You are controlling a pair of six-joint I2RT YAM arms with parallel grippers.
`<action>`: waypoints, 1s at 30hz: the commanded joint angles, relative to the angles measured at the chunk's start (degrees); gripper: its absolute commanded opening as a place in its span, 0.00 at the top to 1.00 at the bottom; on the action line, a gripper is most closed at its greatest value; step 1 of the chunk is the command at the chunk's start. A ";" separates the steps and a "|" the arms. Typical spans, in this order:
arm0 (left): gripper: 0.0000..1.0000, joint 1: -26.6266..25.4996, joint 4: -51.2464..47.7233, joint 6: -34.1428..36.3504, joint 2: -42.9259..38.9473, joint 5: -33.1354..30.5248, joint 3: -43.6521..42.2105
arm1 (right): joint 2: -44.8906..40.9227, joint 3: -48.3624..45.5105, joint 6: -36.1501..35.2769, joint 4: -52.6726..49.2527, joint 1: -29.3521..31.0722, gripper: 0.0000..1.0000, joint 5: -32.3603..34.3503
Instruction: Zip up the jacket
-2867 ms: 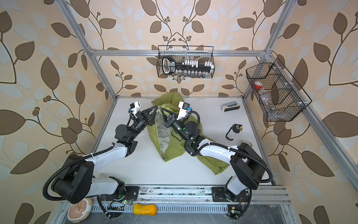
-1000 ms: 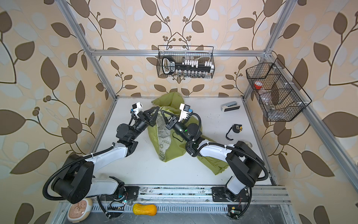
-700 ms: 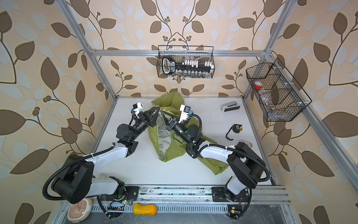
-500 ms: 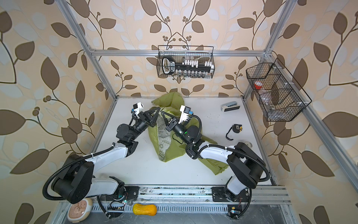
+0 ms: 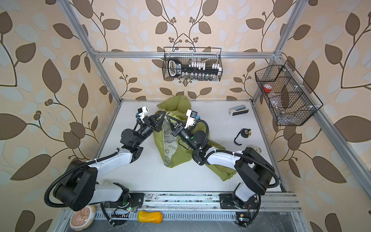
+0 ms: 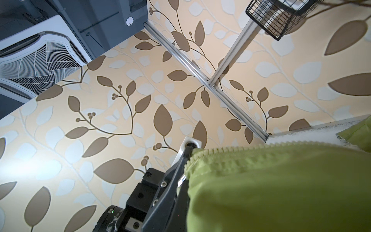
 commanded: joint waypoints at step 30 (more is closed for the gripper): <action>1.00 -0.15 -0.52 1.46 -6.62 -6.00 -3.64 | -1.67 -1.11 -0.88 -14.91 2.33 1.00 -13.33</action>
